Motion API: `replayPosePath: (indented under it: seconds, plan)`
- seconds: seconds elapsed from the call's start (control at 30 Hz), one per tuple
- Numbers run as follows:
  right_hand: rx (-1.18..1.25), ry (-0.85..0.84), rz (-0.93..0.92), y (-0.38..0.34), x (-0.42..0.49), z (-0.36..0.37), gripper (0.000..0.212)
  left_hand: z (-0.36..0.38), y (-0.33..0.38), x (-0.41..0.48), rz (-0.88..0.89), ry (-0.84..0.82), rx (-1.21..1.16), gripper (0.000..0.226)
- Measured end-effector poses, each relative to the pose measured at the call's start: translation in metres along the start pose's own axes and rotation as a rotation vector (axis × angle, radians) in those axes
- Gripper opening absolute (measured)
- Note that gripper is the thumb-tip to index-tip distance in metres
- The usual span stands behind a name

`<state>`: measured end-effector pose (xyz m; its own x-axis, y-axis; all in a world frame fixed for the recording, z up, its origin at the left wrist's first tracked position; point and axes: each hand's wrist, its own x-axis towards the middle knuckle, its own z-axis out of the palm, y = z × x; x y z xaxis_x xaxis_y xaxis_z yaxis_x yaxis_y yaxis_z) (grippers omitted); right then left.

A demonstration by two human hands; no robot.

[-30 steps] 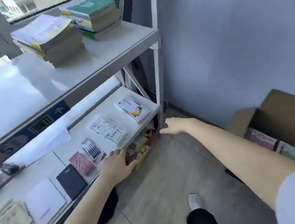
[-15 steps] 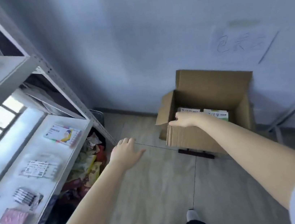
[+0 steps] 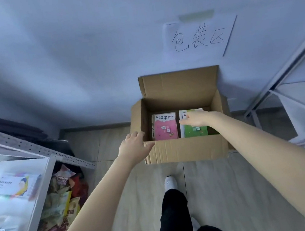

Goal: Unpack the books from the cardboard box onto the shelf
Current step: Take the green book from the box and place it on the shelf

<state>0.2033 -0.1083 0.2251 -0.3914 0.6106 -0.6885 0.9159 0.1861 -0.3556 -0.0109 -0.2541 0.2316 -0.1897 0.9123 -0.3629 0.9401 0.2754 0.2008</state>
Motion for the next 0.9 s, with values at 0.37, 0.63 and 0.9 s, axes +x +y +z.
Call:
replayPosePath:
  seconds: [0.37,0.63,0.9]
  plan:
    - [0.120,-0.090,0.232,0.082,0.138,-0.032,0.071,0.062,0.033,0.200,0.081,-0.287,-0.052,0.062]
    - [0.354,-0.014,0.359,0.166,0.262,0.050,0.067,0.183,0.052,0.305,-0.191,-0.425,-0.403,0.056]
    - [0.399,0.067,0.500,0.262,0.366,0.118,0.057,0.330,0.075,0.377,-0.181,-0.547,-0.334,0.061]
